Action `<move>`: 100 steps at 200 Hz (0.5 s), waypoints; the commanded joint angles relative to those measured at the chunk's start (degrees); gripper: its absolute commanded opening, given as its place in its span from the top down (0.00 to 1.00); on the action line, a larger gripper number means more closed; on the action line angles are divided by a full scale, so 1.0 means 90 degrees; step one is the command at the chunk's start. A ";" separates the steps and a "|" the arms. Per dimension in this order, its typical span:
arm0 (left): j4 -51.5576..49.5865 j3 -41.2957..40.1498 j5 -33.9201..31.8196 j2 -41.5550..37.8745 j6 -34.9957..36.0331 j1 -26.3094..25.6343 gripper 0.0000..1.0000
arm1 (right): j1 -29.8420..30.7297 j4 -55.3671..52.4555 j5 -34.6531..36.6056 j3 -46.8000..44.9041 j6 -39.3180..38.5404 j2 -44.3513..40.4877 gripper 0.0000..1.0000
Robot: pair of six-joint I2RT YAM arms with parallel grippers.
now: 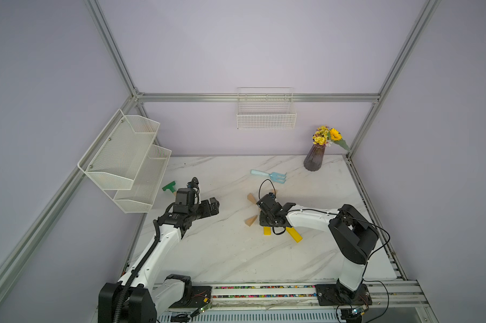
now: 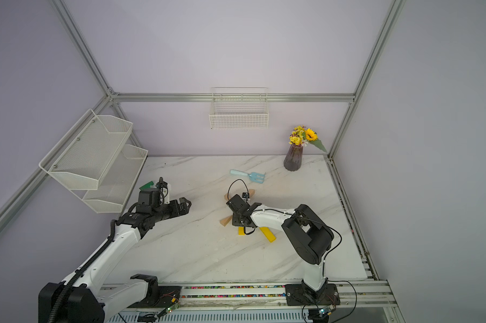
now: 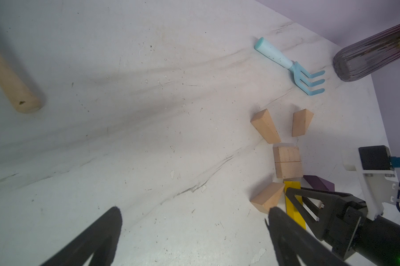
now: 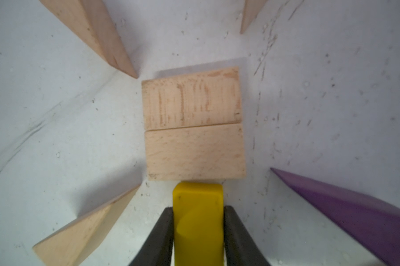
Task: Assemble a small pinwheel with building blocks
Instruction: Assemble the building block at the center of the board.
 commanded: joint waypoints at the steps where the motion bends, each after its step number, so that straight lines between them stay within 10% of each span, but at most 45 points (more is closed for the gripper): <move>1: 0.0212 -0.0102 0.0070 -0.0127 0.0089 0.0034 0.00 | -0.0058 -0.0180 0.0127 0.0014 -0.0078 0.0220 0.63; 100: 0.0246 -0.0164 0.0105 -0.0138 0.0054 0.0034 0.00 | -0.0070 -0.0200 0.0159 -0.0002 -0.0181 0.0270 0.58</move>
